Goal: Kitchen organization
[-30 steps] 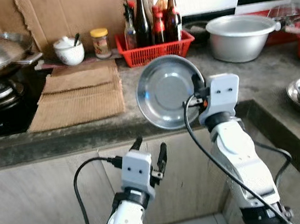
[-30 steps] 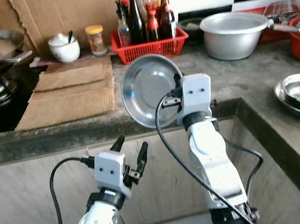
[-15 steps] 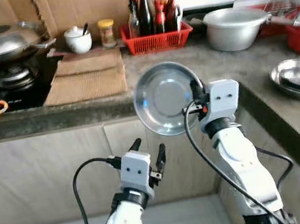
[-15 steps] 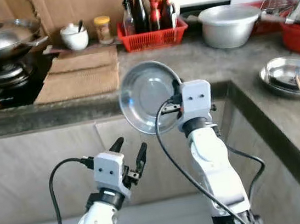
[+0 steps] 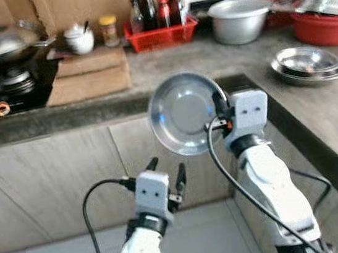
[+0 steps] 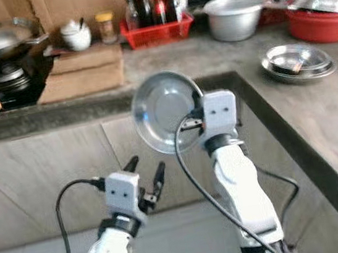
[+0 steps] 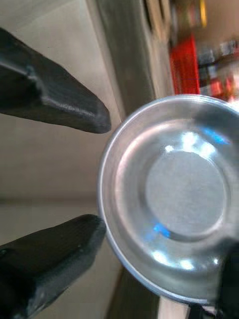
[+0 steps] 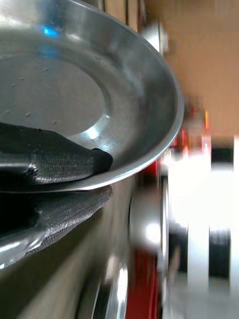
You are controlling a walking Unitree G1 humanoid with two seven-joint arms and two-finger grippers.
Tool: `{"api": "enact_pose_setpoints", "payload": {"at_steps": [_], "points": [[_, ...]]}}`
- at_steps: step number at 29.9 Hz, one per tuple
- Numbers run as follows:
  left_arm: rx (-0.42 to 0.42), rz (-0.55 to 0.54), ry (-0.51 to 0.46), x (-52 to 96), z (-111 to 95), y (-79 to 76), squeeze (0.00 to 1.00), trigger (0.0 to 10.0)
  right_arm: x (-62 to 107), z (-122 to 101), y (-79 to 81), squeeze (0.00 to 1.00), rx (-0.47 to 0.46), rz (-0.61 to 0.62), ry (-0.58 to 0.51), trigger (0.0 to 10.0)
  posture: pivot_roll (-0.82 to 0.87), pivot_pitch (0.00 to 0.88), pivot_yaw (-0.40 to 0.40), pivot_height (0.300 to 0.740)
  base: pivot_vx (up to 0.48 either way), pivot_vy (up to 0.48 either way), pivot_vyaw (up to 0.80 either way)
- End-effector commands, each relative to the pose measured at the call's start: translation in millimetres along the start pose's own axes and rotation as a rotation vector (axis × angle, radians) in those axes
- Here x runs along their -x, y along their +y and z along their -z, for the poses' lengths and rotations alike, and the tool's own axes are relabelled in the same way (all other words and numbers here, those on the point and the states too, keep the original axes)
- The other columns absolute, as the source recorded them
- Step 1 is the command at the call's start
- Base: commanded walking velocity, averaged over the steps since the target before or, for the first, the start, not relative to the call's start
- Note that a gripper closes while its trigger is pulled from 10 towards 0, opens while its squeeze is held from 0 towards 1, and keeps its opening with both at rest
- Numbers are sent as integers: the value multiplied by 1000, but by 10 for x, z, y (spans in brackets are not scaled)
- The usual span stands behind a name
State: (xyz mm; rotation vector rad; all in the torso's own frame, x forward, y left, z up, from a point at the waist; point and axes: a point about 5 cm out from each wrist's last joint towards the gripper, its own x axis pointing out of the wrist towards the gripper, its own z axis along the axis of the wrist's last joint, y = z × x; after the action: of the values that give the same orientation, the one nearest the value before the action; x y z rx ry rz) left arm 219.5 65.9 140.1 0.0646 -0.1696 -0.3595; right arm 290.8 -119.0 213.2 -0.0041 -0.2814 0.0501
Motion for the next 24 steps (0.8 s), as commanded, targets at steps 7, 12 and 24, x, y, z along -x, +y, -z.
{"api": "enact_pose_setpoints", "payload": {"at_steps": [7,12,24], "points": [[-14,-16,-1,-3,-5,54,0,10000,-14,-94,44,0,-16,-8,-36,10000,14,42,-26,740,-196,0,-800],[-10,-21,0,-1,-3,55,0,10000,-20,-104,39,0,-16,-6,-39,10000,15,40,-25,740,0,0,-160],[-11,-19,-6,-8,-9,59,0,10000,-38,-117,30,0,-17,-1,-44,10000,17,27,-26,740,0,0,-67]]}}
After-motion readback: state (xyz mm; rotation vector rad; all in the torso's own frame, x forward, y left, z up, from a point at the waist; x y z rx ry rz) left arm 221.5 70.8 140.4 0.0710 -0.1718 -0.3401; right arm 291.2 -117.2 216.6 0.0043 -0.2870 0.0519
